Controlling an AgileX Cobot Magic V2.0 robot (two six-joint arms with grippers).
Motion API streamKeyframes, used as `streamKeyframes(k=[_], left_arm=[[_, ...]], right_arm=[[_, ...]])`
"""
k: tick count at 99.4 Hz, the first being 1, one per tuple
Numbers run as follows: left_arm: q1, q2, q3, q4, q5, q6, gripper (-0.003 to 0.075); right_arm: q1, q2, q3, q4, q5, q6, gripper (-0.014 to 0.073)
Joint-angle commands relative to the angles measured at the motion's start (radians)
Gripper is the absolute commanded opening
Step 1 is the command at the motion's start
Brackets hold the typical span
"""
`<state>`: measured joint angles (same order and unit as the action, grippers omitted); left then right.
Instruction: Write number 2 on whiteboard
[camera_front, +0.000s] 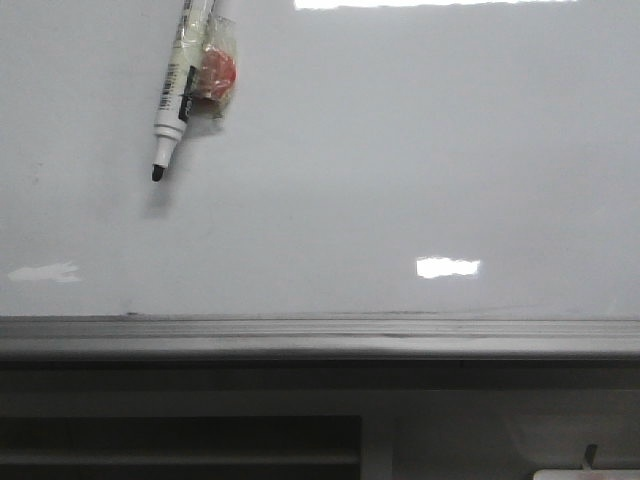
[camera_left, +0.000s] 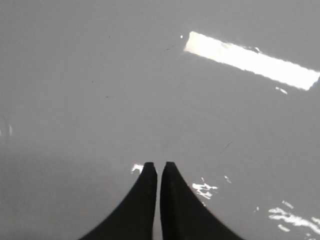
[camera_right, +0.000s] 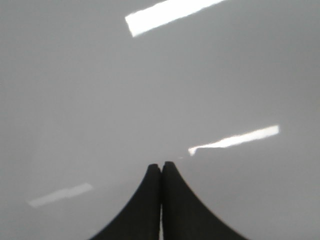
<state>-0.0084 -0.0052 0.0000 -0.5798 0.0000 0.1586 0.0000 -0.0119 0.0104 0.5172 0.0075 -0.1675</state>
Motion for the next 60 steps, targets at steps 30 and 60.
streamKeyframes(k=[30, 60], left_arm=[[0.002, 0.07, -0.23, -0.051, 0.231, 0.003, -0.002], [-0.199, 0.31, -0.45, -0.039, 0.345, 0.183, -0.0019]], right_arm=[[-0.006, 0.132, -0.217, 0.022, 0.253, -0.046, -0.0047], [0.033, 0.424, -0.437, -0.03, 0.436, -0.093, -0.0036]])
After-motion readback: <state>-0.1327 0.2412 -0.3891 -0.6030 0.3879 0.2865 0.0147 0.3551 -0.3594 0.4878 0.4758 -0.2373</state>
